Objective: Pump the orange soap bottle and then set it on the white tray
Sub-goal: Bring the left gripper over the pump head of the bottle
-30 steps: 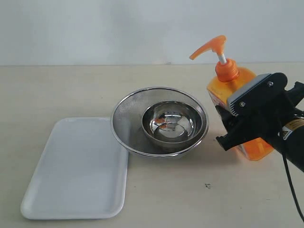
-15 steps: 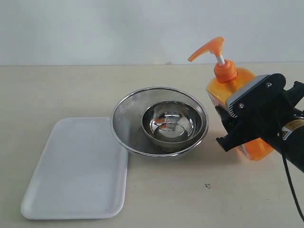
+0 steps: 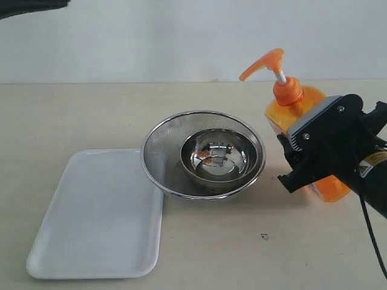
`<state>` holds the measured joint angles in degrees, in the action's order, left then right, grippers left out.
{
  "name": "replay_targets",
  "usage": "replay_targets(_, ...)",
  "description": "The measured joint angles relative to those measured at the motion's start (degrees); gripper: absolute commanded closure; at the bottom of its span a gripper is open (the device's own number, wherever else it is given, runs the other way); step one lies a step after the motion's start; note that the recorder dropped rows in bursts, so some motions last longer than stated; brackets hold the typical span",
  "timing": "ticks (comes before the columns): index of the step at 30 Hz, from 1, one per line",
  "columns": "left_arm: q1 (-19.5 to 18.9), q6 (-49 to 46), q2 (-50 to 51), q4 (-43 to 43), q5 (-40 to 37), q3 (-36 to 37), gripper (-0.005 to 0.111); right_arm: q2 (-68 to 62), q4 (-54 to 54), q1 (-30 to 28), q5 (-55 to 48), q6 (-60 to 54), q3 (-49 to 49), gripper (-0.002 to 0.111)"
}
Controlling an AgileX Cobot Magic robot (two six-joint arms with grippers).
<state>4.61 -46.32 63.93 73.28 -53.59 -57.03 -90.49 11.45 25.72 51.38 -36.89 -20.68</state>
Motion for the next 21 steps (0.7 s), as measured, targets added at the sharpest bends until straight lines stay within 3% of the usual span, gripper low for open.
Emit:
replay_targets(5,6.98,-10.62,15.17,8.61,-2.3,-1.8,0.102,0.0,0.61,0.0,-5.56,-1.51,-3.96,0.109)
replay_targets(9,11.4,-14.01,20.28,11.6,-1.61,-3.92,0.102,0.0,0.84,0.0,-5.67,-2.82,-4.35,0.109)
replay_targets(21,17.74,-14.59,33.25,10.41,-1.09,-19.36,0.102,0.0,1.2,0.0,-6.28,-4.43,-4.35,0.109)
